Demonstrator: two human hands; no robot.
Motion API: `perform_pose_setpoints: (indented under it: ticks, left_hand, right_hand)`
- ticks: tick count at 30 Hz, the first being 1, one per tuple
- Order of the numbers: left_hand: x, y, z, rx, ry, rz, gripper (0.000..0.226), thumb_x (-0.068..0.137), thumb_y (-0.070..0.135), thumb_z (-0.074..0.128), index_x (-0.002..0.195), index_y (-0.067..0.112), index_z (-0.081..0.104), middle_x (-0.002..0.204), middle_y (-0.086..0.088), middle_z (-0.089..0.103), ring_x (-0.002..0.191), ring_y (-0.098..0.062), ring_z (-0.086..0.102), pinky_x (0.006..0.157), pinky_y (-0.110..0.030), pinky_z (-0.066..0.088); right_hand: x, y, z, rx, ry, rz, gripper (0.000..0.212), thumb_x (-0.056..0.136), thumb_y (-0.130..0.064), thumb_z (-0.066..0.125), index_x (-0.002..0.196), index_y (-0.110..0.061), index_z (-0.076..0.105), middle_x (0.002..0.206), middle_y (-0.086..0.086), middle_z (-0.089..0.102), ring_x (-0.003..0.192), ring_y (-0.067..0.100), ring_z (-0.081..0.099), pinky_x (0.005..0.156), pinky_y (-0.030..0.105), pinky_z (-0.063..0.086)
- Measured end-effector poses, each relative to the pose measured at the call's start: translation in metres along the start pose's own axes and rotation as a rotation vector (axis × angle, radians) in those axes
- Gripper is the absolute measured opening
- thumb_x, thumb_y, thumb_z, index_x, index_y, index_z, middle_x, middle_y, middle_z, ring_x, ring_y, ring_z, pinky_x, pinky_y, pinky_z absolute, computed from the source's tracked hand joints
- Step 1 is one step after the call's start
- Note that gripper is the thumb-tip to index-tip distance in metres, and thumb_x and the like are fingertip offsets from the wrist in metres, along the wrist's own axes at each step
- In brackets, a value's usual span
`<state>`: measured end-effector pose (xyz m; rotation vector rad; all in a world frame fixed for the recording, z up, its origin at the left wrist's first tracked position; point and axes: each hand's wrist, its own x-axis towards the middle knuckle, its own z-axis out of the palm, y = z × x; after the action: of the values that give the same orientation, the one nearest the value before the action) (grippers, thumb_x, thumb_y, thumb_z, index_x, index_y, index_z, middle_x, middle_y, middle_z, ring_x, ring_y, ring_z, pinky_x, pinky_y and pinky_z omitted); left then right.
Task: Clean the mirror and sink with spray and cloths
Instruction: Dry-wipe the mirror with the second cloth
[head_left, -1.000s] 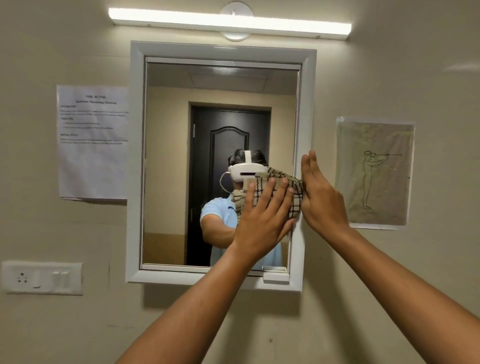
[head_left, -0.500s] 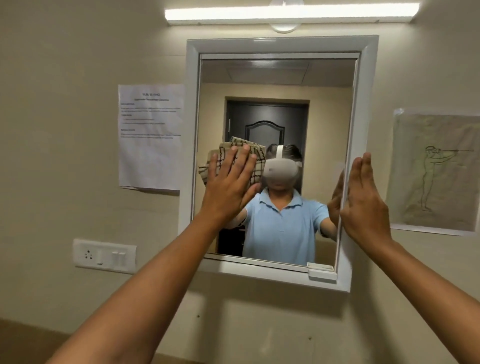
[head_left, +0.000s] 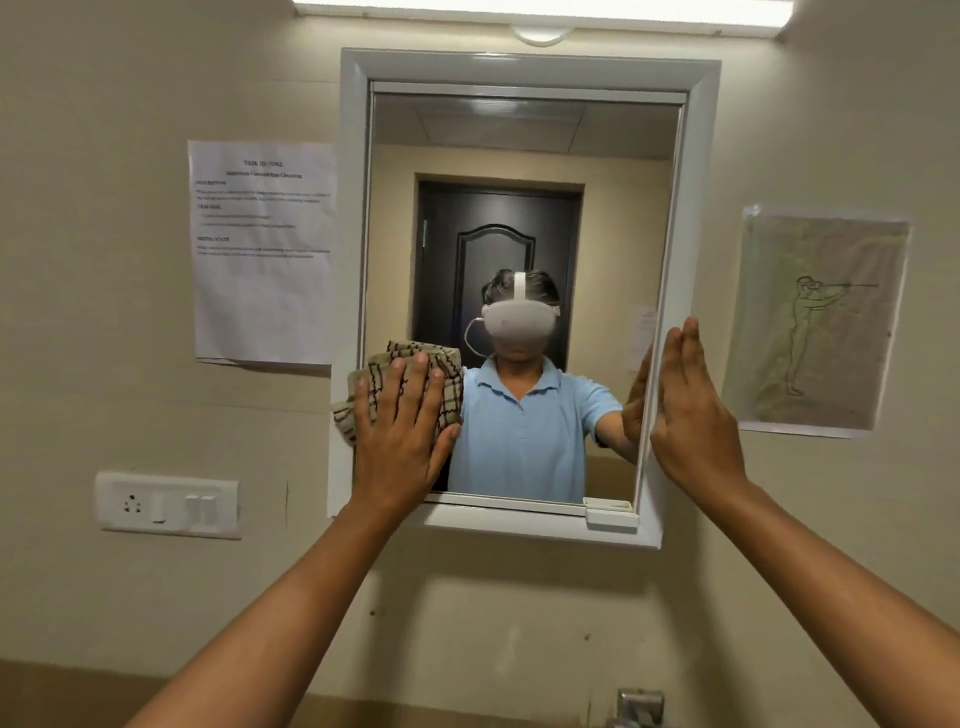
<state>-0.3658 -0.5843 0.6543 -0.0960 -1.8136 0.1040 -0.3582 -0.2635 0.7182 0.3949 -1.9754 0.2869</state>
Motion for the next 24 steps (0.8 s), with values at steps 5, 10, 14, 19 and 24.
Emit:
perform_pose_setpoints:
  ticks: [5,10,14,19,24]
  left_hand:
    - [0.002,0.039,-0.001,-0.027,0.005,0.058,0.064,0.103,0.052,0.024,0.153,0.012,0.030,0.161,-0.014,0.025,0.149,-0.035,0.021,0.118,-0.060,0.012]
    - [0.025,0.102,0.002,-0.063,-0.003,0.122,0.068,0.101,0.052,0.037,0.156,0.015,0.025,0.164,-0.011,0.018,0.151,-0.033,0.016,0.118,-0.062,0.014]
    - [0.041,0.149,-0.003,-0.106,0.001,0.187,0.066,0.102,0.051,0.033,0.156,0.015,0.023,0.164,-0.010,0.015,0.151,-0.031,0.016,0.117,-0.061,0.016]
    - [0.033,0.176,-0.001,-0.139,-0.028,0.169,0.066,0.103,0.050,0.030,0.157,0.014,0.021,0.165,-0.009,0.016,0.151,-0.030,0.015,0.118,-0.061,0.015]
    - [0.005,0.193,0.000,-0.135,-0.066,0.236,0.066,0.102,0.048,0.039,0.156,0.014,0.023,0.164,-0.009,0.017,0.152,-0.031,0.014,0.118,-0.059,0.014]
  right_hand:
    - [-0.030,0.010,0.001,0.027,-0.054,-0.015,0.090,0.087,0.002,0.051,0.154,-0.014,-0.007,0.162,0.002,-0.013,0.147,0.024,0.017,0.096,0.034,0.048]
    - [-0.046,0.018,0.003,0.047,-0.133,-0.035,0.102,0.084,0.001,0.059,0.153,-0.020,-0.014,0.161,-0.004,-0.018,0.147,0.017,0.013,0.090,0.024,0.045]
    - [-0.051,0.018,0.002,0.065,-0.145,-0.040,0.099,0.084,0.004,0.055,0.153,-0.020,-0.012,0.161,-0.003,-0.018,0.148,0.016,0.010,0.095,0.027,0.044]
    - [-0.058,0.020,0.002,0.072,-0.147,-0.039,0.093,0.080,0.009,0.047,0.154,-0.015,-0.006,0.162,0.000,-0.013,0.148,0.018,0.016,0.090,0.032,0.049]
    - [-0.063,0.021,0.002,0.103,-0.141,-0.055,0.088,0.081,0.005,0.047,0.154,-0.013,0.000,0.163,0.002,-0.008,0.143,0.023,0.029,0.088,0.040,0.051]
